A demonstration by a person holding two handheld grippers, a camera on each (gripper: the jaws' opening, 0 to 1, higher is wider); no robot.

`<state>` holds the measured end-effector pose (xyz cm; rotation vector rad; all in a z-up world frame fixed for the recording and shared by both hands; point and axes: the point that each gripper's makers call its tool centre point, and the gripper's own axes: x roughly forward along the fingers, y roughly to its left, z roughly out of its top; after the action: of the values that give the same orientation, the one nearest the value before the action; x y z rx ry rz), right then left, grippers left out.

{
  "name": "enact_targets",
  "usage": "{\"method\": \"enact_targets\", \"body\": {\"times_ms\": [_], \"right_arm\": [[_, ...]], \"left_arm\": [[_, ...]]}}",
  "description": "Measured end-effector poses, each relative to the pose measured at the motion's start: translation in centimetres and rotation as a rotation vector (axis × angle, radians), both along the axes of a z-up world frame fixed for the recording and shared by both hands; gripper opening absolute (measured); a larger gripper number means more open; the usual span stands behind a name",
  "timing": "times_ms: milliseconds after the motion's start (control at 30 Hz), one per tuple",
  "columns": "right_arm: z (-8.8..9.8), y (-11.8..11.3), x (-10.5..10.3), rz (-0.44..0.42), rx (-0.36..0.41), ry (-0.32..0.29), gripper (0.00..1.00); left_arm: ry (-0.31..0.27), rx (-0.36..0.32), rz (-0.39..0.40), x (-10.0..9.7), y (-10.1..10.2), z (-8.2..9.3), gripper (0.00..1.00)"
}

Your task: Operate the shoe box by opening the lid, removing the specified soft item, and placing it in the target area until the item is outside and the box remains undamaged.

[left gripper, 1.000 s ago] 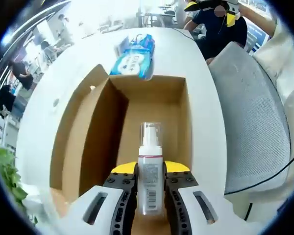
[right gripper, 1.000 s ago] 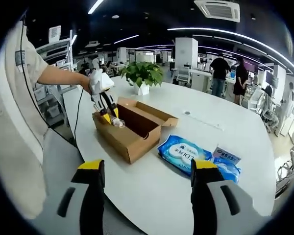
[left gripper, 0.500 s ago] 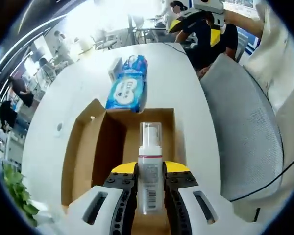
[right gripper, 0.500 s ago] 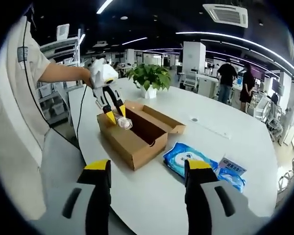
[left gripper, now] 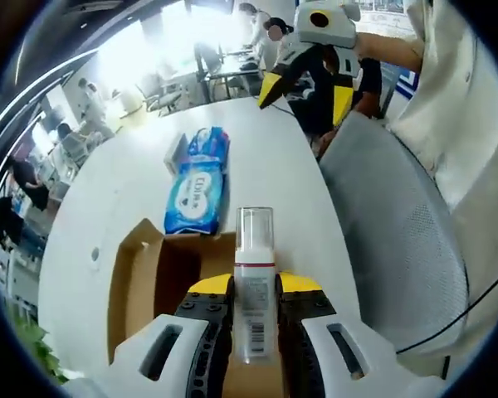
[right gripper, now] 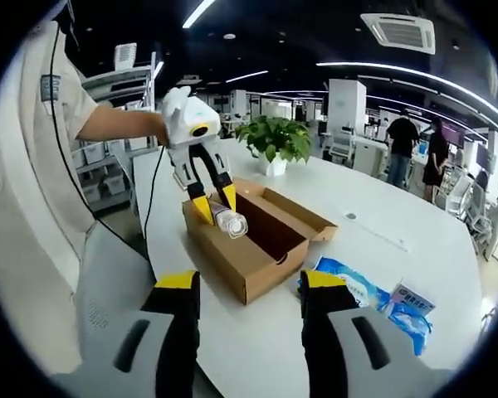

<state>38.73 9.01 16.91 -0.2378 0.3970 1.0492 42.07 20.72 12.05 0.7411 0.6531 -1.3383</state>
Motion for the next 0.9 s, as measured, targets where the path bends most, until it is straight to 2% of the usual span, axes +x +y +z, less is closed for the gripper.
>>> {"method": "enact_targets", "body": {"times_ms": [467, 700, 900], "right_arm": [[0.4, 2.5, -1.0, 0.076, 0.028, -0.005, 0.33], [0.8, 4.0, -2.1, 0.145, 0.03, -0.02, 0.29], [0.9, 4.7, -2.4, 0.178, 0.019, -0.035, 0.25]], "left_arm": [[0.001, -0.055, -0.14, -2.8, -3.3, 1.9, 0.17], [0.001, -0.084, -0.226, -4.4, -4.8, 2.8, 0.17], [-0.007, -0.108, -0.264, -4.9, -5.6, 3.2, 0.17]]}}
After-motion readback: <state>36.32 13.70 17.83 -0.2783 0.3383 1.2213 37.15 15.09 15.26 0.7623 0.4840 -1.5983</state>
